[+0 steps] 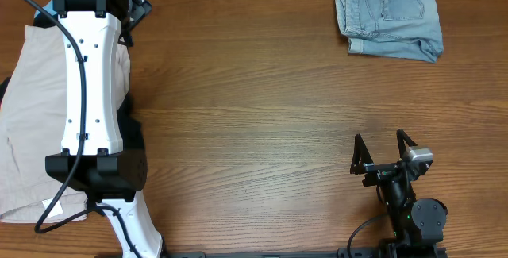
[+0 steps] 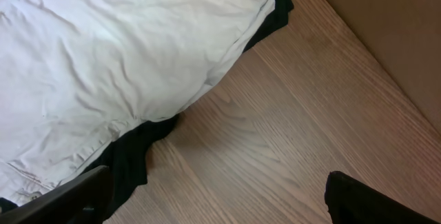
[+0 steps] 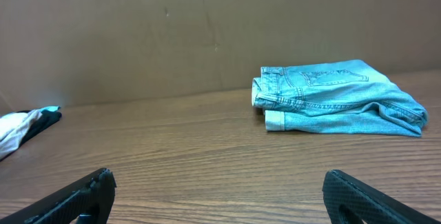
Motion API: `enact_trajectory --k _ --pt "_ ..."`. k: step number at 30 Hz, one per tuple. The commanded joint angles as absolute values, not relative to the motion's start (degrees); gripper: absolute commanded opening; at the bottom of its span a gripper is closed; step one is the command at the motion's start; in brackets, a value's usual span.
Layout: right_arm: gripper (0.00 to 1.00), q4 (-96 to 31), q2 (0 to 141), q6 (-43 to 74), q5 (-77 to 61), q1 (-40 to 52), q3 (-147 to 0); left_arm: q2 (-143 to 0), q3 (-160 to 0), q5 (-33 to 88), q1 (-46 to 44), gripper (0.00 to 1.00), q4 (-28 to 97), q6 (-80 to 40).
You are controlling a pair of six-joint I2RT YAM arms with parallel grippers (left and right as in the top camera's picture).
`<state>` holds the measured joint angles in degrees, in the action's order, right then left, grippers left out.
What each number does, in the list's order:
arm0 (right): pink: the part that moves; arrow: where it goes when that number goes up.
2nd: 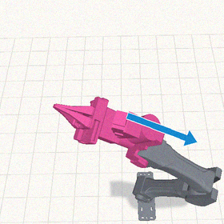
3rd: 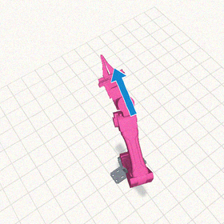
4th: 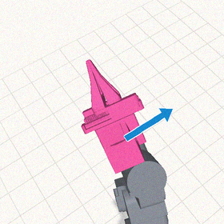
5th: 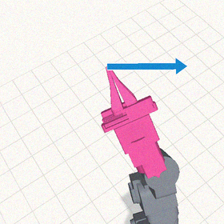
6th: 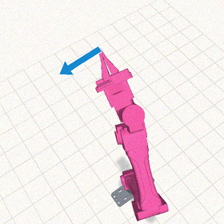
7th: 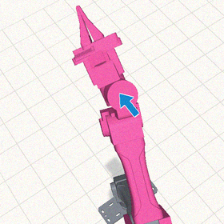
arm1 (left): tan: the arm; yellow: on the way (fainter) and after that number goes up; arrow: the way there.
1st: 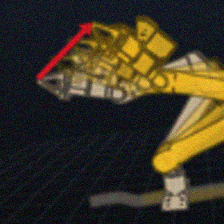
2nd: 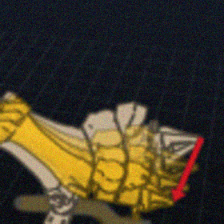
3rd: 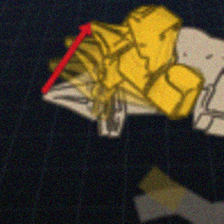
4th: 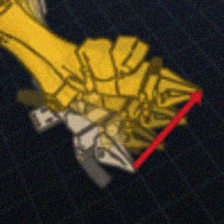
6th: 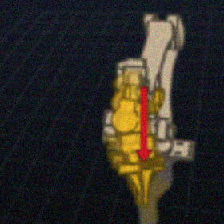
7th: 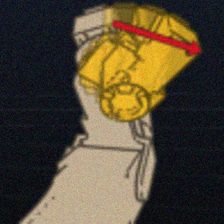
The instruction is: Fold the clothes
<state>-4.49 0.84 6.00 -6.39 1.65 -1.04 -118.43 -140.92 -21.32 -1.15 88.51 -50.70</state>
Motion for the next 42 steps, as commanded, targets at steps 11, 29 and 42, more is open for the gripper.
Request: enact_trajectory --k 11,29,42 --pt "1.00 -4.2 0.2 6.2 -5.6 1.8 -0.4 -118.9 -141.0 -22.4 -1.5 1.00 88.4 -51.4" --pt "1.00 -4.3 0.2 6.2 -5.6 1.8 -0.4 -91.2 -108.7 -22.4 -10.5 1.00 83.7 -51.4" --pt "1.00 -4.2 0.2 6.2 -5.6 1.8 -0.4 -47.2 -55.0 -17.7 -10.4 1.00 48.1 -30.9"
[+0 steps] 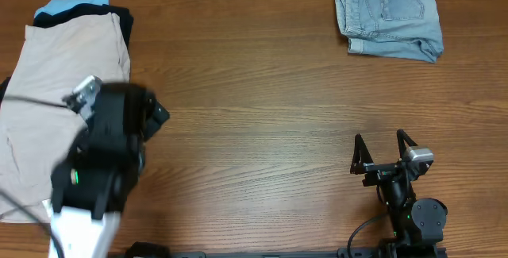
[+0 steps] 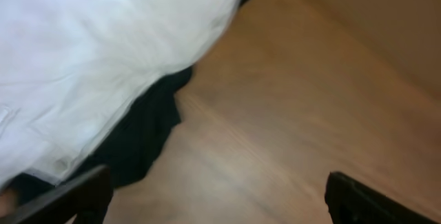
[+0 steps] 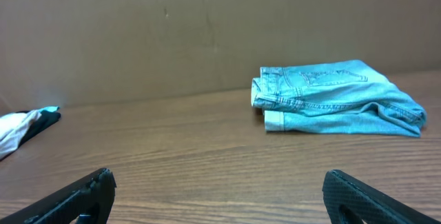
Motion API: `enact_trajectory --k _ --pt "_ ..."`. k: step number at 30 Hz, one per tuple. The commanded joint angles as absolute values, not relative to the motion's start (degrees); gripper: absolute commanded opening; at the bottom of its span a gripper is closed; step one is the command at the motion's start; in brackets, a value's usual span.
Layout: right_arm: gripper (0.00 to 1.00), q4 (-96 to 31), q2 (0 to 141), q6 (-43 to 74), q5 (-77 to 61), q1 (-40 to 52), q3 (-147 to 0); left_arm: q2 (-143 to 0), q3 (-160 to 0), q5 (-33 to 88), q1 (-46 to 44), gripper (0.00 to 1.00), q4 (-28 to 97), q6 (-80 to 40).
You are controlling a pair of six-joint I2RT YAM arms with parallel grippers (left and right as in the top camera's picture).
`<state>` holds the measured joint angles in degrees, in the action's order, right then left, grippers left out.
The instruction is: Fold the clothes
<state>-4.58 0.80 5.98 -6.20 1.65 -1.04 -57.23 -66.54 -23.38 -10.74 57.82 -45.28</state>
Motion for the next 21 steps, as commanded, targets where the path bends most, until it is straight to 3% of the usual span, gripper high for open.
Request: enact_trajectory --k 1,7,21 --pt "1.00 -4.2 0.2 6.2 -5.6 1.8 -0.4 -43.5 -50.5 -14.7 -10.4 1.00 42.5 -26.3" --pt "1.00 -4.2 0.2 6.2 -5.6 1.8 -0.4 -25.7 -29.8 -9.5 -10.3 1.00 20.3 -19.2" --pt "1.00 -4.2 0.2 6.2 -5.6 1.8 -0.4 -8.8 -5.7 -9.6 -8.8 1.00 -0.3 -19.2"
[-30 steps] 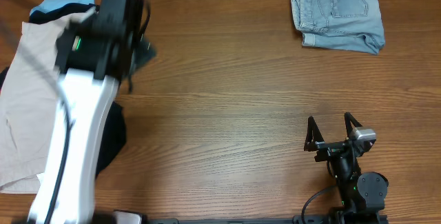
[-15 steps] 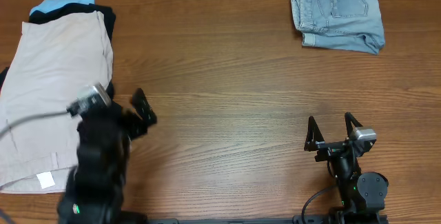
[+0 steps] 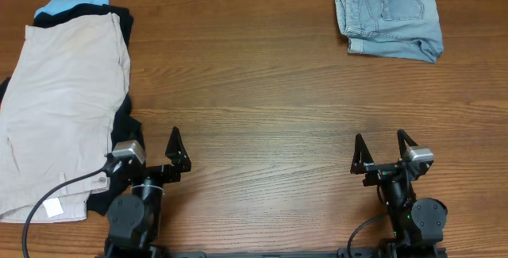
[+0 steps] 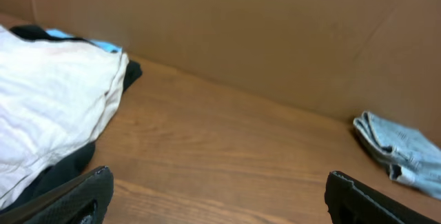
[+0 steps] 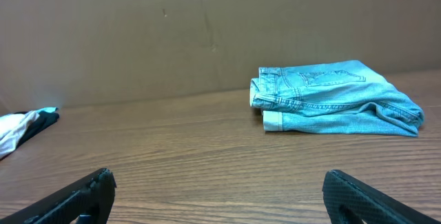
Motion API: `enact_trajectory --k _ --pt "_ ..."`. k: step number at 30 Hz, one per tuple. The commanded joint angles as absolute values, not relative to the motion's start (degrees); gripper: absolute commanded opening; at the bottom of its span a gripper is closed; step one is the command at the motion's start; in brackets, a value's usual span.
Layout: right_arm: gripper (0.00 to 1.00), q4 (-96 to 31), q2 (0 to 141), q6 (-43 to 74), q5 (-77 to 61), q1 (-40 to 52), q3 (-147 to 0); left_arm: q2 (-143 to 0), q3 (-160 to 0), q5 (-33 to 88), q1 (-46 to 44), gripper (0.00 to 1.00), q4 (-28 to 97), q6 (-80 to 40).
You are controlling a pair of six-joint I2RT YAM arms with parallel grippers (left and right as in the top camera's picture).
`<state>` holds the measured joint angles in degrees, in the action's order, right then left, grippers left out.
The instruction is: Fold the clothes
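Observation:
A beige garment lies spread flat at the left of the table, on top of a black garment and a light blue one. The left wrist view shows the beige cloth at left. Folded denim shorts sit at the back right, also seen as denim in the right wrist view. My left gripper rests low at the front left beside the pile, open and empty. My right gripper rests at the front right, open and empty.
A brown cardboard wall runs along the back of the wooden table. The pile of clothes reaches the table's left edge. A small white label shows at the beige garment's near corner.
My left arm has moved from over the right edge of the beige pile to the table's front, folded low. Its camera now looks across the table. The right arm has not moved.
My left arm was stretched over the beige garment, its open gripper near the far left corner of the pile. Then it was halfway back, blurred in motion. Now it rests at the front, empty. The clothes and right arm stayed put.

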<state>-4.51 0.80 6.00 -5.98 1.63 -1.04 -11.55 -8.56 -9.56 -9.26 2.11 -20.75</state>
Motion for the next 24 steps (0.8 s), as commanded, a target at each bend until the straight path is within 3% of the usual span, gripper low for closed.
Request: enact_trajectory --k 1,8,17,24 --pt "1.00 -4.2 0.2 6.2 -5.6 1.8 -0.4 -7.7 -4.5 -9.5 -8.5 1.00 -1.1 -19.3" --pt "1.00 -4.2 0.2 6.2 -5.6 1.8 -0.4 -0.2 -0.3 -5.7 -5.1 1.00 -0.2 -18.6" --pt "1.00 -4.2 0.2 6.2 -5.6 1.8 -0.4 -0.2 -0.3 -0.4 -4.9 1.00 4.5 -3.6" --pt "1.00 -4.2 0.2 6.2 -5.6 1.8 -0.4 -0.2 -0.3 -0.2 -4.9 1.00 4.4 -3.4"
